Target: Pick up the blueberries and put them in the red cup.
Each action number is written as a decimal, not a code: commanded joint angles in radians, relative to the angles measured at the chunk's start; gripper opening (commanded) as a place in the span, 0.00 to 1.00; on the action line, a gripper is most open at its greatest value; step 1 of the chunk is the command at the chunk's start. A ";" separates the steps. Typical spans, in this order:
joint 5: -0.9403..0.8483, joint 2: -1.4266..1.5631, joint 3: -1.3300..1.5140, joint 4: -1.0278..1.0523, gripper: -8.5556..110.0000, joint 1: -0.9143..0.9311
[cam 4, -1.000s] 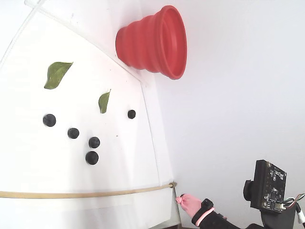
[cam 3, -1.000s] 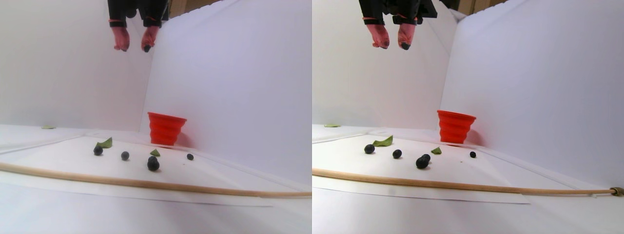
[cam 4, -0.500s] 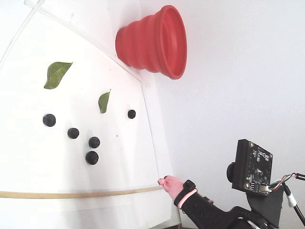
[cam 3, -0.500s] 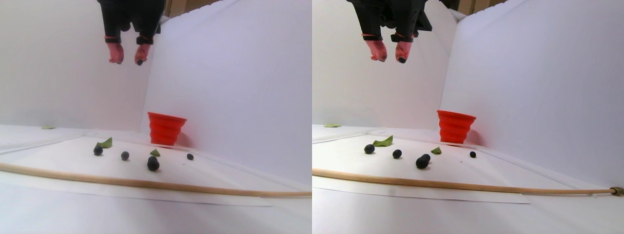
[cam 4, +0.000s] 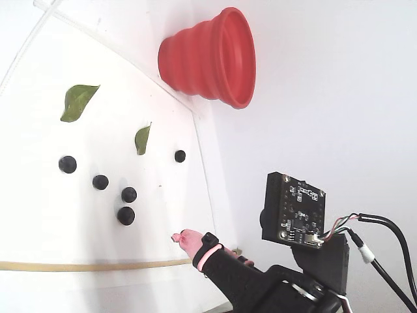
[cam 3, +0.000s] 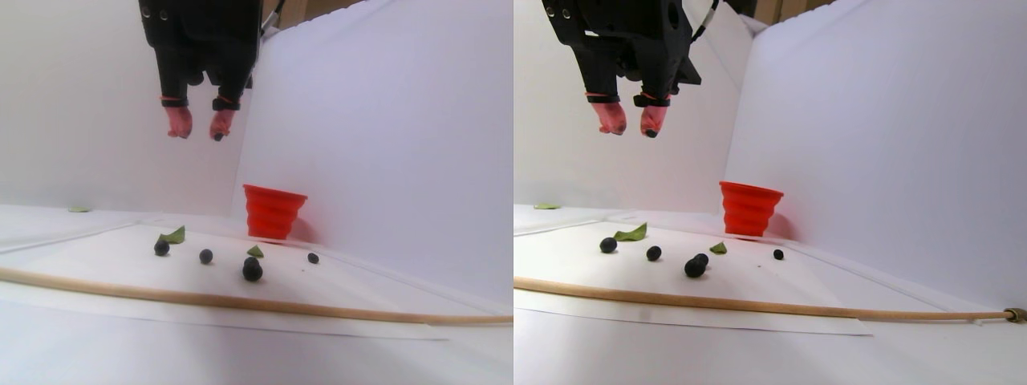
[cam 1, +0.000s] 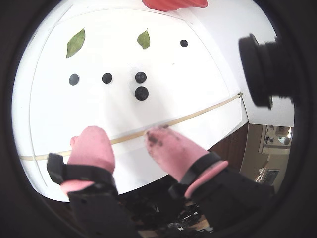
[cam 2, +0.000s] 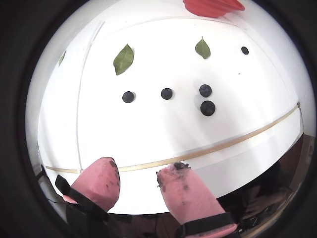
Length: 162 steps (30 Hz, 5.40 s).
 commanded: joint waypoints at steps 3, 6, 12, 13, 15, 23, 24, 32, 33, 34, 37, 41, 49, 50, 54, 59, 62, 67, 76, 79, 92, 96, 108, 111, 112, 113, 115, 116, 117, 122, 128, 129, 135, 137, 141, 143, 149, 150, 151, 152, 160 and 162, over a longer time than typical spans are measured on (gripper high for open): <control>-0.015 -0.038 -0.098 -0.052 0.20 -0.006; -0.026 -0.078 -0.110 -0.074 0.20 -0.008; -0.038 -0.152 -0.141 -0.114 0.20 -0.018; -0.041 -0.161 -0.146 -0.118 0.20 -0.020; -0.043 -0.175 -0.153 -0.127 0.20 -0.021; -0.040 -0.272 -0.189 -0.186 0.21 -0.040; -0.038 -0.282 -0.195 -0.190 0.21 -0.044; -0.028 -0.368 -0.218 -0.261 0.22 -0.064; -0.028 -0.377 -0.224 -0.264 0.22 -0.066; -0.028 -0.387 -0.229 -0.267 0.22 -0.066; -0.023 -0.419 -0.245 -0.281 0.22 -0.072; -0.015 -0.472 -0.267 -0.308 0.22 -0.080; -0.006 -0.554 -0.295 -0.357 0.22 -0.080; -0.005 -0.561 -0.298 -0.362 0.22 -0.083; 0.003 -0.604 -0.314 -0.382 0.22 -0.092; 0.011 -0.661 -0.331 -0.416 0.22 -0.101; 0.017 -0.689 -0.345 -0.426 0.22 -0.109; 0.021 -0.738 -0.365 -0.454 0.23 -0.115; 0.029 -0.816 -0.400 -0.499 0.23 -0.124; 0.032 -0.833 -0.408 -0.511 0.23 -0.129; 0.063 -0.900 -0.462 -0.543 0.23 -0.141; 0.072 -0.923 -0.472 -0.557 0.23 -0.144; 0.103 -0.983 -0.503 -0.584 0.23 -0.155; 0.107 -0.999 -0.511 -0.591 0.23 -0.156; 0.110 -1.002 -0.512 -0.595 0.23 -0.158; 0.112 -1.003 -0.512 -0.595 0.23 -0.158; 0.112 -1.009 -0.514 -0.598 0.23 -0.160; 0.114 -1.011 -0.514 -0.600 0.22 -0.161; 0.117 -1.012 -0.515 -0.600 0.22 -0.161; 0.129 -1.029 -0.515 -0.604 0.22 -0.169; 0.143 -1.046 -0.515 -0.615 0.20 -0.178; 0.143 -1.048 -0.515 -0.615 0.20 -0.178; 0.141 -1.054 -0.514 -0.617 0.18 -0.175; 0.140 -1.048 -0.508 -0.617 0.17 -0.173; 0.132 -1.025 -0.486 -0.617 0.17 -0.173; 0.126 -1.008 -0.474 -0.615 0.17 -0.173; 0.095 -0.953 -0.437 -0.614 0.17 -0.160; 0.092 -0.943 -0.434 -0.614 0.17 -0.155; 0.092 -0.936 -0.433 -0.614 0.17 -0.149; 0.086 -0.925 -0.428 -0.611 0.17 -0.143; 0.037 -0.839 -0.388 -0.600 0.17 -0.104; 0.025 -0.822 -0.382 -0.598 0.16 -0.091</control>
